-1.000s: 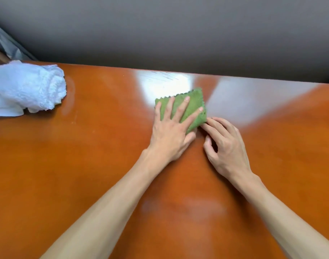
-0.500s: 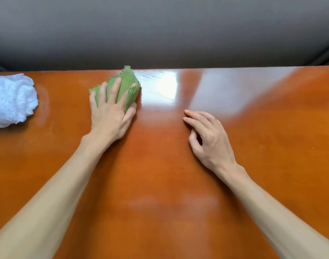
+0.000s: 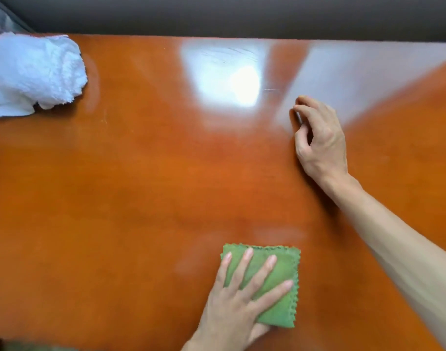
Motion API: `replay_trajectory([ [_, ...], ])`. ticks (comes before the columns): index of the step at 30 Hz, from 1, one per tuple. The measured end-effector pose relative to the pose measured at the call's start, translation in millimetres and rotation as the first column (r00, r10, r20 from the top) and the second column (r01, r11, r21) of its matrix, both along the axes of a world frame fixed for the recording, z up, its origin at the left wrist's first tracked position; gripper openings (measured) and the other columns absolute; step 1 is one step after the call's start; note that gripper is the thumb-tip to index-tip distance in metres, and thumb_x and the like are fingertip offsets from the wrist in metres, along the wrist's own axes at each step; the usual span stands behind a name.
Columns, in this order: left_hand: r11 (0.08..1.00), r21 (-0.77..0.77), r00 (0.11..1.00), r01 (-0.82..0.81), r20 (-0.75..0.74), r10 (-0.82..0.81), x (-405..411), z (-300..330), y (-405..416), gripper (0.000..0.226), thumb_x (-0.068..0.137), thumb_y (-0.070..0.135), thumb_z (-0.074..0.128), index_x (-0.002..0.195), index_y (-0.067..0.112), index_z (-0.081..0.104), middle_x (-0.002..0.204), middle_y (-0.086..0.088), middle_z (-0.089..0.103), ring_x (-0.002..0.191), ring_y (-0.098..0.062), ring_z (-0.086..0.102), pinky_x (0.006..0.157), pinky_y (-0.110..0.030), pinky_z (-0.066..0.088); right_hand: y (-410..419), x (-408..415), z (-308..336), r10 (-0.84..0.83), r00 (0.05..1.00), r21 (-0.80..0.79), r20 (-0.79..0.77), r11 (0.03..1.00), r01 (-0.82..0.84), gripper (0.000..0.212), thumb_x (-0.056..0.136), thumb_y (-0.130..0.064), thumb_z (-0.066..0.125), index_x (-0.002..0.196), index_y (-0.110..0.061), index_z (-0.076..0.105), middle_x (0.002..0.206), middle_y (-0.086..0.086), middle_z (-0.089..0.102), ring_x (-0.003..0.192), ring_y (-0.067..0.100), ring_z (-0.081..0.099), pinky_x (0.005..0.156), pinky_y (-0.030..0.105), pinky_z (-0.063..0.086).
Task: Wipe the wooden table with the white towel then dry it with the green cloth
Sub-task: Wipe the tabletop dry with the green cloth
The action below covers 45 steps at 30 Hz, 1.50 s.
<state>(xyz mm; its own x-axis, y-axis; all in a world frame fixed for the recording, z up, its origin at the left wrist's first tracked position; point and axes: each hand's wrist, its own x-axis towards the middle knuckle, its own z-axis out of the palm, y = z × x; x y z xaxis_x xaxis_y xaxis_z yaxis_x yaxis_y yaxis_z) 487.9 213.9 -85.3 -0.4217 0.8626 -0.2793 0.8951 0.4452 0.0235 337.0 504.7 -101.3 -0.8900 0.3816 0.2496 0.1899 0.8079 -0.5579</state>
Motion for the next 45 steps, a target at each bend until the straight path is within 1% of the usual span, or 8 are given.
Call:
replay_trajectory([
  [3, 0.989, 0.002, 0.989, -0.150, 0.022, 0.150, -10.6, -1.7, -47.1, 0.122, 0.054, 0.076, 0.073, 0.157, 0.043, 0.017, 0.166, -0.003, 0.017, 0.151, -0.038, 0.011, 0.117, -0.062, 0.012, -1.3, 1.6, -0.2, 0.018, 1.000, 0.046, 0.011, 0.999, -0.018, 0.045, 0.087, -0.002, 0.044, 0.126, -0.004, 0.065, 0.138, 0.011, 0.060, 0.125, 0.034, 0.053, 0.111, 0.028, 0.037],
  [7, 0.878, 0.120, 0.884, -0.464, -0.004, 0.468, -96.7, 3.3, -87.4, 0.072, 0.088, 0.064, 0.044, 0.154, 0.043, 0.026, 0.163, -0.008, 0.026, 0.147, -0.043, 0.023, 0.113, -0.066, 0.021, -2.2, 4.3, -2.0, 0.055, 0.997, 0.157, 0.047, 0.986, -0.062, 0.044, 0.091, -0.007, 0.043, 0.131, -0.003, 0.063, 0.143, 0.014, 0.056, 0.125, 0.038, 0.050, 0.111, 0.042, 0.040],
  [11, 0.740, 0.147, 0.747, -0.656, -0.019, 0.665, -202.1, 2.7, -93.7, 0.062, 0.096, 0.061, 0.030, 0.152, 0.035, 0.034, 0.162, -0.011, 0.026, 0.146, -0.043, 0.022, 0.114, -0.064, 0.019, -9.8, 11.9, 2.8, 0.061, 0.992, 0.169, 0.112, 0.982, -0.079, 0.044, 0.095, -0.011, 0.043, 0.135, 0.000, 0.059, 0.147, 0.021, 0.050, 0.130, 0.043, 0.047, 0.116, 0.046, 0.035],
  [19, 0.638, 0.184, 0.651, -0.748, 0.016, 0.759, -288.8, 3.2, 5.3, 0.057, 0.103, 0.053, 0.031, 0.156, 0.031, 0.029, 0.167, -0.007, 0.012, 0.152, -0.040, 0.007, 0.119, -0.062, 0.002, -65.2, 93.0, 9.0, 0.022, 0.983, 0.208, 0.185, 0.976, -0.061, 0.047, 0.098, -0.019, 0.044, 0.143, -0.014, 0.055, 0.155, 0.007, 0.045, 0.142, 0.031, 0.040, 0.119, 0.045, 0.030],
  [25, 0.866, 0.211, 0.884, -0.453, -0.020, 0.468, -208.3, -2.5, 65.0, 0.058, 0.098, 0.054, 0.033, 0.153, 0.039, 0.033, 0.164, -0.008, 0.026, 0.148, -0.043, 0.023, 0.117, -0.066, 0.015, -64.0, 89.7, 6.8, -0.029, 0.991, 0.185, 0.128, 0.983, 0.005, 0.043, 0.095, -0.014, 0.050, 0.137, -0.014, 0.062, 0.150, 0.002, 0.052, 0.136, 0.027, 0.046, 0.117, 0.034, 0.030],
  [35, 0.964, 0.039, 0.965, -0.263, 0.006, 0.263, -31.6, 2.3, -24.8, 0.110, 0.065, 0.066, 0.079, 0.156, 0.042, 0.023, 0.165, -0.005, 0.022, 0.150, -0.038, 0.016, 0.115, -0.063, 0.017, -64.3, 87.4, 7.5, -0.021, 0.995, 0.159, 0.098, 0.987, 0.005, 0.043, 0.094, -0.013, 0.050, 0.135, -0.013, 0.063, 0.148, 0.003, 0.054, 0.135, 0.029, 0.047, 0.114, 0.044, 0.037],
  [41, 0.781, 0.066, 0.784, -0.621, 0.015, 0.621, -115.1, 7.5, -101.5, 0.061, 0.094, 0.057, 0.037, 0.151, 0.037, 0.033, 0.162, -0.010, 0.030, 0.146, -0.042, 0.026, 0.114, -0.065, 0.022, -63.2, 88.7, 7.3, -0.030, 0.994, 0.156, 0.101, 0.988, 0.014, 0.043, 0.094, -0.014, 0.050, 0.135, -0.012, 0.063, 0.148, 0.003, 0.054, 0.136, 0.028, 0.047, 0.116, 0.040, 0.033],
  [45, 0.625, 0.096, 0.629, -0.775, 0.013, 0.777, -195.4, 4.6, -89.8, 0.062, 0.098, 0.059, 0.025, 0.153, 0.033, 0.033, 0.164, -0.009, 0.022, 0.149, -0.041, 0.018, 0.116, -0.065, 0.015, -62.4, 89.0, 6.6, -0.036, 0.994, 0.150, 0.105, 0.989, 0.020, 0.043, 0.093, -0.013, 0.052, 0.135, -0.013, 0.063, 0.149, 0.003, 0.053, 0.136, 0.028, 0.047, 0.117, 0.038, 0.031],
])
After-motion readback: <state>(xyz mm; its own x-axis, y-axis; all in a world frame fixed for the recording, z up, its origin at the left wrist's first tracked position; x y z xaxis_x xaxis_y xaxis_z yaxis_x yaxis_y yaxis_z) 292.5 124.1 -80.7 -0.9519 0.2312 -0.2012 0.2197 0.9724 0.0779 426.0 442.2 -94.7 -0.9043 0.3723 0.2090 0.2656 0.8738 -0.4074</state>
